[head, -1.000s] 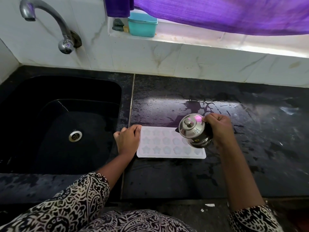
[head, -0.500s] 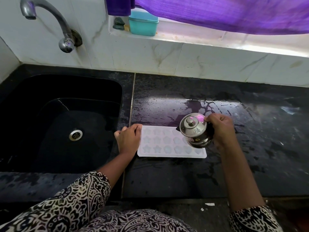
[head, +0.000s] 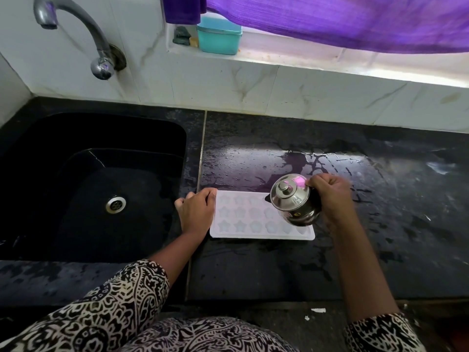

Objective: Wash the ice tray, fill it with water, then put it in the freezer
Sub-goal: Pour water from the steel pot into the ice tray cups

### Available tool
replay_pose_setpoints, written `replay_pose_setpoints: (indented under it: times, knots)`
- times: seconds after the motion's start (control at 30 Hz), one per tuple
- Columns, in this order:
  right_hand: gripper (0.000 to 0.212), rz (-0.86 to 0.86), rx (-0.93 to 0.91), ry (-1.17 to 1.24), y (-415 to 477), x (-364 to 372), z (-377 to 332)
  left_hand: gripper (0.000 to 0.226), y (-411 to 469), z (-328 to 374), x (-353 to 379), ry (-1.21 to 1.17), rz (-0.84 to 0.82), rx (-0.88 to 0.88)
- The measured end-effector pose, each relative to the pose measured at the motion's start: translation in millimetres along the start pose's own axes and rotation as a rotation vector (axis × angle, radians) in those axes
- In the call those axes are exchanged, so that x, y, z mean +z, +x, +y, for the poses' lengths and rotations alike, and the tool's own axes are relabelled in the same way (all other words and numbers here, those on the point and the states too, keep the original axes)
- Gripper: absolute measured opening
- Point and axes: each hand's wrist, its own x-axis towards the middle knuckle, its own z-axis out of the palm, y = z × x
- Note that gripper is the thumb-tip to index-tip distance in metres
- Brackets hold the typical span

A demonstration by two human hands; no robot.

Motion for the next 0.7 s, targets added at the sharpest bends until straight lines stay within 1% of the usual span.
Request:
replay_pose_setpoints:
  times: [0.1,0.27,0.4,0.5,0.7]
  knots:
    - [0.037,0.009,0.017,0.030,1,0,0,0.028,1,-1,1,0.004,-0.007,-0.003]
    - [0.035,0.034,0.061,0.156,3,-3,3,0.029,1,-2,1,0.002,-0.010,-0.006]
    - [0.024,0.039,0.082,0.196,1,-5,2,0.029,1,-1,1,-0.002,-0.012,-0.005]
    - [0.029,0.060,0.085,0.185,1,-7,3,0.029,1,-2,1,-0.002,-0.013,-0.005]
    - [0.030,0.063,0.063,0.090,-4,-13,1,0.028,1,-1,0,-0.001,-0.014,-0.004]
